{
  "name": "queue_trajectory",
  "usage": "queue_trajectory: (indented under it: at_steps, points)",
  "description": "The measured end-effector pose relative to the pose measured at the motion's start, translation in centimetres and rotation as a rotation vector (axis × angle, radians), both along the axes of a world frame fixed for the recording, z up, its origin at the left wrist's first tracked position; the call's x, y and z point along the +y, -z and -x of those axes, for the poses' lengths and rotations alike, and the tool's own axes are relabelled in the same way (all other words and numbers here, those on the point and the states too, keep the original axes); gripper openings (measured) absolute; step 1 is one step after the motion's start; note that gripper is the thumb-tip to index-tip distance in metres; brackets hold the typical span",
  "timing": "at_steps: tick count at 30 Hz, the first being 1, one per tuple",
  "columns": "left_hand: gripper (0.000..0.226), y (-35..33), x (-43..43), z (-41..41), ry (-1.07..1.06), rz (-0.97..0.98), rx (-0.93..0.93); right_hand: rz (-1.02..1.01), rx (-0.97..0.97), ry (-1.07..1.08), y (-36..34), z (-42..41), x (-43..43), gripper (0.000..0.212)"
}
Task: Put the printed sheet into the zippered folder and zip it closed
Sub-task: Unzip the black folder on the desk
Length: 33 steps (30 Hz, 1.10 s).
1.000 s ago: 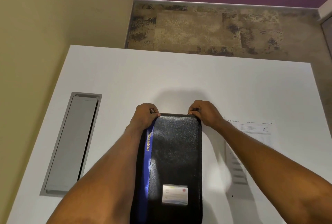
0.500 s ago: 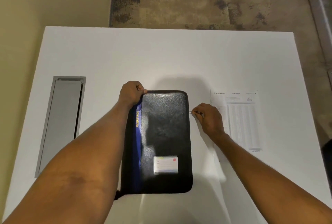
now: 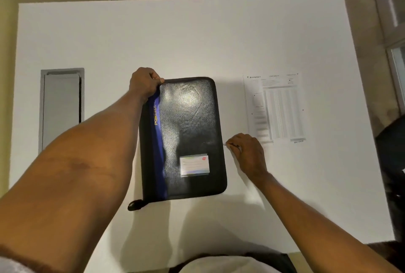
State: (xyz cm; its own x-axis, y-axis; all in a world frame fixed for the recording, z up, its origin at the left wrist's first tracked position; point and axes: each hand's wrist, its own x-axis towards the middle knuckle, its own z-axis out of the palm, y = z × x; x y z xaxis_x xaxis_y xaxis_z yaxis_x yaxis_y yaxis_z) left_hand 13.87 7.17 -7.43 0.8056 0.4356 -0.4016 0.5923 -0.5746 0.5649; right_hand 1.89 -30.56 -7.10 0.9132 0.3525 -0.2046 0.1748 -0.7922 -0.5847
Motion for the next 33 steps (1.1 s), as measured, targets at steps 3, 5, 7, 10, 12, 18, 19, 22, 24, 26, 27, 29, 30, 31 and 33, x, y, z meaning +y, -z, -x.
queue_trajectory:
  at_steps: [3, 5, 7, 10, 12, 18, 19, 22, 24, 26, 27, 29, 30, 31, 33]
  points:
    - [0.016, 0.2, 0.0, 0.0, -0.005, -0.007, 0.014, -0.024, 0.014, 0.012, 0.3, 2.8, -0.9, 0.013]
    - [0.025, 0.5, 0.1, -0.1, 0.000, -0.015, 0.016, -0.014, 0.038, 0.046, 0.4, 4.5, -1.3, 0.017]
    - [0.027, 0.7, 0.2, -0.1, 0.001, -0.026, 0.023, -0.001, 0.067, 0.090, 0.6, 6.3, -1.7, 0.016]
    - [0.023, 1.1, 0.3, -0.3, -0.025, -0.027, 0.033, -0.005, 0.068, 0.154, 0.6, 9.1, -2.0, 0.011]
    - [0.031, 1.5, 0.4, -0.3, -0.035, -0.039, 0.033, -0.004, 0.067, 0.190, 0.5, 11.0, -2.1, 0.010]
    - [0.034, 2.4, 0.6, -0.2, -0.052, -0.050, 0.029, 0.004, 0.078, 0.260, 0.2, 15.8, -1.8, 0.008]
    - [0.034, 2.4, 0.6, -0.1, -0.052, -0.049, 0.025, -0.007, 0.077, 0.283, 0.2, 16.6, -1.6, 0.008]
    - [0.033, 2.4, 0.5, -0.1, -0.043, -0.059, 0.015, -0.045, 0.069, 0.367, 0.2, 18.8, -0.1, 0.009]
    - [0.033, 2.5, 0.5, -0.1, -0.047, -0.066, 0.015, -0.081, 0.078, 0.422, 0.2, 20.2, 1.3, 0.011]
    - [0.033, 2.7, 0.5, -0.1, -0.055, -0.068, 0.008, -0.114, 0.095, 0.478, 0.3, 21.3, 2.9, 0.011]
    - [0.033, 2.8, 0.6, -0.1, -0.057, -0.069, 0.003, -0.130, 0.103, 0.502, 0.4, 21.7, 3.7, 0.010]
    - [0.033, 3.0, 0.6, -0.1, -0.056, -0.075, -0.011, -0.151, 0.113, 0.526, 0.7, 22.4, 5.5, 0.008]
    - [0.032, 3.0, 0.6, -0.2, -0.050, -0.079, -0.011, -0.153, 0.119, 0.530, 0.8, 22.7, 6.4, 0.007]
    - [0.031, 3.1, 0.6, -0.2, -0.044, -0.087, -0.007, -0.149, 0.129, 0.530, 0.9, 23.0, 7.3, 0.006]
    - [0.031, 3.1, 0.6, -0.4, -0.040, -0.098, -0.001, -0.136, 0.141, 0.519, 1.1, 23.5, 9.2, 0.005]
